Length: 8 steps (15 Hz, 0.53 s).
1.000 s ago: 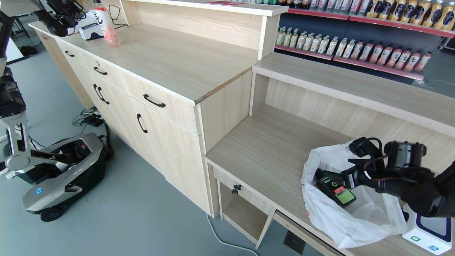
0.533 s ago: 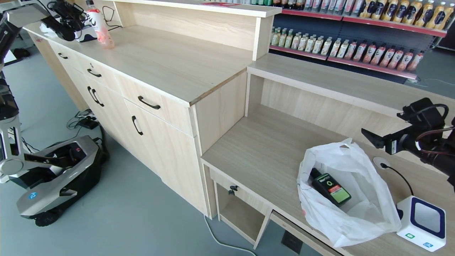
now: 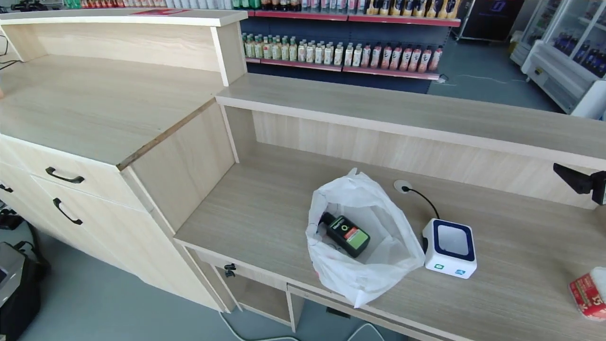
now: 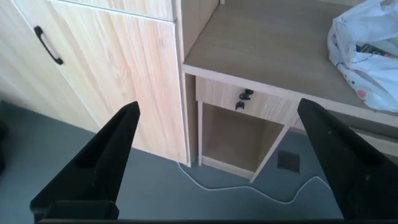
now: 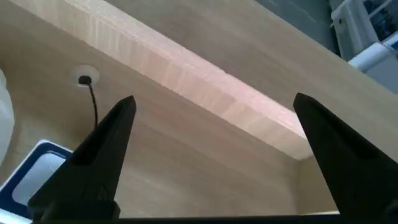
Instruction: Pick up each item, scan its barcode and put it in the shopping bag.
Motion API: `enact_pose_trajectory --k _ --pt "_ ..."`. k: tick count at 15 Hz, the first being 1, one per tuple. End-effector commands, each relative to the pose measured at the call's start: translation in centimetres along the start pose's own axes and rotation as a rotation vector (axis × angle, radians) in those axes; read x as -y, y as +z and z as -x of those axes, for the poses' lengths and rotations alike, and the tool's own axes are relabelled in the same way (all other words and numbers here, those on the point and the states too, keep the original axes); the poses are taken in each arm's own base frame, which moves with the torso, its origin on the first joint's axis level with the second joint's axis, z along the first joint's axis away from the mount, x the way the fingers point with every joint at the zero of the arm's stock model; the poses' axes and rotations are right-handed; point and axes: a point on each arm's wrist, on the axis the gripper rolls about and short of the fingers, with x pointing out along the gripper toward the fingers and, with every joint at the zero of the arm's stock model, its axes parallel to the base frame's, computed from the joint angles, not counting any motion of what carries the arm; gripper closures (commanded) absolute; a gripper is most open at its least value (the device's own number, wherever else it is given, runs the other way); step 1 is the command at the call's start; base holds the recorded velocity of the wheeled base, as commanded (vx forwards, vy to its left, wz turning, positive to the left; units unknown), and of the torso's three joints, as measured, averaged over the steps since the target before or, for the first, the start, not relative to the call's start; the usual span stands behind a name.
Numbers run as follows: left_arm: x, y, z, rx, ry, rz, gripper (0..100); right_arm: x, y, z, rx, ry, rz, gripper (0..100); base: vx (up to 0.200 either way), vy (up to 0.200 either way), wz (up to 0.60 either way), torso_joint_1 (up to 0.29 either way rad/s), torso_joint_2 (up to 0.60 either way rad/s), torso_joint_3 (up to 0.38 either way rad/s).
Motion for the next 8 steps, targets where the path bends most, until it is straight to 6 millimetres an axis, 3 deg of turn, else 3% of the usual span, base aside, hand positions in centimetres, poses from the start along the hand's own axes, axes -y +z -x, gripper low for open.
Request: enact_pose_trajectory --k 1,2,5,8 --pt "0.0 0.0 0.0 0.000 0.000 0.000 0 0.6 0.5 2.3 -0.038 -0.069 -0.011 0 0.000 0.000 -0.60 -0.002 0.01 0.007" --pt "0.0 0.0 0.0 0.000 0.000 0.000 0 0.5 0.1 2.4 -0.102 -0.107 -0.039 0 0.000 0.000 -0.60 0.002 0.00 -0.002" --pt "0.0 0.0 0.0 0.000 0.000 0.000 0 0.7 -1.5 1.9 -0.210 -0.210 -0.123 0 0.000 0.000 0.00 0.000 0.00 0.000" --pt "0.0 0.0 0.0 0.000 0.000 0.000 0 0.9 -6.4 1.0 -0.392 -0.215 -0.198 0 0.000 0.000 0.00 0.000 0.00 0.000"
